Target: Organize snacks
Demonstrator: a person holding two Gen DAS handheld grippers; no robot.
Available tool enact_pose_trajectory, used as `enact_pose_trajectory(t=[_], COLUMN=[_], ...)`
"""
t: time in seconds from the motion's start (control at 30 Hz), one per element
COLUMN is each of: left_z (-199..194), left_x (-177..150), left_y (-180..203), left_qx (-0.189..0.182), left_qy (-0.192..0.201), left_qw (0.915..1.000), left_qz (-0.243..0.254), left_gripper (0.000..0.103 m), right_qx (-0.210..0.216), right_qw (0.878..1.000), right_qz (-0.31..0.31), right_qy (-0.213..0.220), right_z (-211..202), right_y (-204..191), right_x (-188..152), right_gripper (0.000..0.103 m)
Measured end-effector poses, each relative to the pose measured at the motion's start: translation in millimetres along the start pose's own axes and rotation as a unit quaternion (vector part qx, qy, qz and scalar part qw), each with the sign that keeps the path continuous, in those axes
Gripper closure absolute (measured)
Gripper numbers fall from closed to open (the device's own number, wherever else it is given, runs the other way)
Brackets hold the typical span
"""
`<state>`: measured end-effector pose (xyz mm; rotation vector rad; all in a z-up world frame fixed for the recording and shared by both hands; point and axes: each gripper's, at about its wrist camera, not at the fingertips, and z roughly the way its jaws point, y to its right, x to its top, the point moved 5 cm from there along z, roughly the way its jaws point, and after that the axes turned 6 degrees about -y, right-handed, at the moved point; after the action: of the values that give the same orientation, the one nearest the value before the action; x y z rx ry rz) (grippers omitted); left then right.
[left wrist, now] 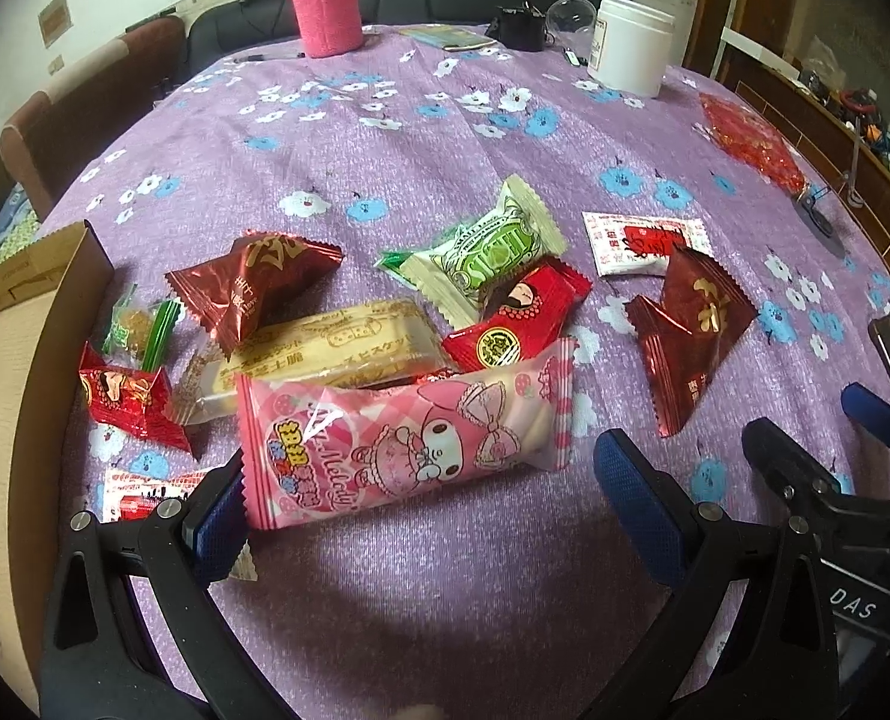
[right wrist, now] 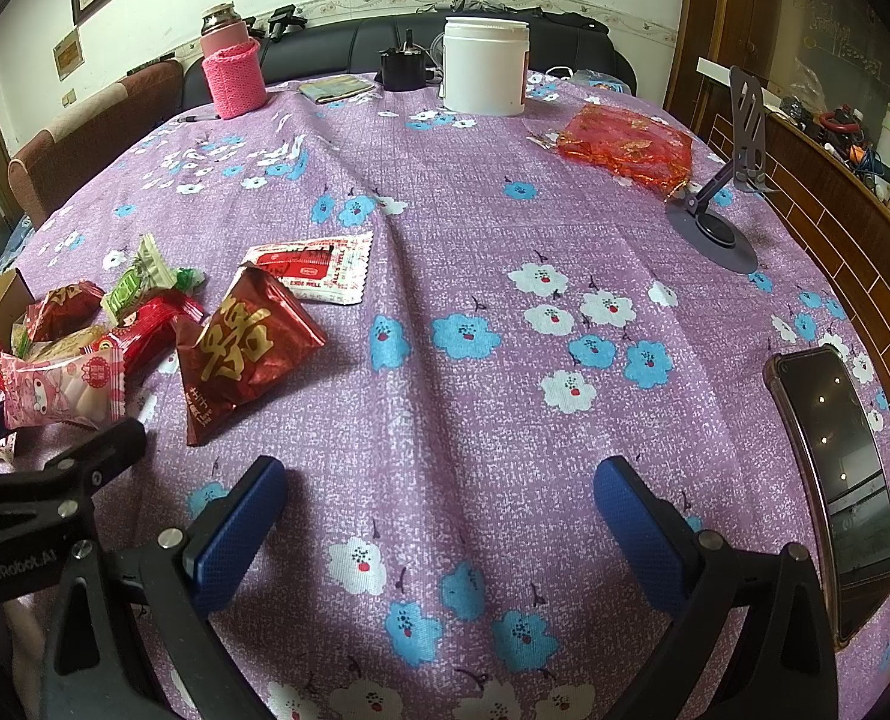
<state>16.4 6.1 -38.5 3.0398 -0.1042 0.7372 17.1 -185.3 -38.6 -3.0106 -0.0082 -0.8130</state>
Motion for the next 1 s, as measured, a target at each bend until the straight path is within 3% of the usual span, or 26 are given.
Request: enact_pose_trajectory(t=[1.0], left_z=[1.8], left_x=[0.6], left_y=[1.7], left_qx=[-0.002], left_qy=[-0.005], left_qw=[1.0], left_qz=[0.002], left_gripper=[0.0], right_qx=[0.0], right_qw=[1.0], right_qz=[0.0], right_qy=[0.0], right_z=[0.1], right_y=[-0.1], right_x=[0.1], right_gripper=[0.0])
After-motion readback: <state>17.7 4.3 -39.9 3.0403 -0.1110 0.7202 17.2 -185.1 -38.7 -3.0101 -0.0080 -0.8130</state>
